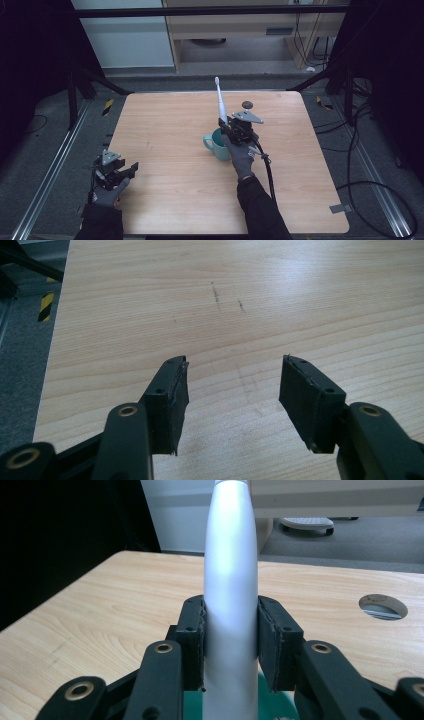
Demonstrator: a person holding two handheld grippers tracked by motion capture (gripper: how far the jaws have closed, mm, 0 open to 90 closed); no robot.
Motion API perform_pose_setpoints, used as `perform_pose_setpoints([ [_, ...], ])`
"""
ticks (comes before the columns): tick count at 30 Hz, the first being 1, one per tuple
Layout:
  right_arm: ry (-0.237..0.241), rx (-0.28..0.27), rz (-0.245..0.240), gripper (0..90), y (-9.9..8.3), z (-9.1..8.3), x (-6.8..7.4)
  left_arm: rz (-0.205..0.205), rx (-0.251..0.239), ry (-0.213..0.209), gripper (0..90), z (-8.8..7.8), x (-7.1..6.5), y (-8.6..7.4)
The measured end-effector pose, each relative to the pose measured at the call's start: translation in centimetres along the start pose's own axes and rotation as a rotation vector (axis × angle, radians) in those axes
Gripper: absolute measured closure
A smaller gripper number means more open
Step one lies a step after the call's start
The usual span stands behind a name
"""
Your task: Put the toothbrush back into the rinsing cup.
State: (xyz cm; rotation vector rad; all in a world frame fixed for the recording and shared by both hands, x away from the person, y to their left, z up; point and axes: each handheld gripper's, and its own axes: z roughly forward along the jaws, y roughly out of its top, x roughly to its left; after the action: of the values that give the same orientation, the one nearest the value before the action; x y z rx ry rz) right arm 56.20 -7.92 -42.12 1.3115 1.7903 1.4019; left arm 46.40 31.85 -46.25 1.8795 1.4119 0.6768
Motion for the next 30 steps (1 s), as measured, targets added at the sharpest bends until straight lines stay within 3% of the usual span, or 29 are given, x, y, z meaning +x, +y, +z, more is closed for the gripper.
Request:
perform_pose_setpoints([
  [15,-0.024,0.082,-0.066,65.8,-1.7,0.5,0.9,0.003,0.002,0.001,44.2,0.0,0.0,0.0],
  [22,-0.015,0.11,-0.073,65.4,-1.9,0.5,1.0,0.005,0.005,0.0,44.2,0.0,-0.1,0.0],
  [30,-0.003,0.081,-0.076,64.8,-1.2,-0.4,1.2,0.005,0.003,0.0,44.2,0.0,-0.1,0.0],
])
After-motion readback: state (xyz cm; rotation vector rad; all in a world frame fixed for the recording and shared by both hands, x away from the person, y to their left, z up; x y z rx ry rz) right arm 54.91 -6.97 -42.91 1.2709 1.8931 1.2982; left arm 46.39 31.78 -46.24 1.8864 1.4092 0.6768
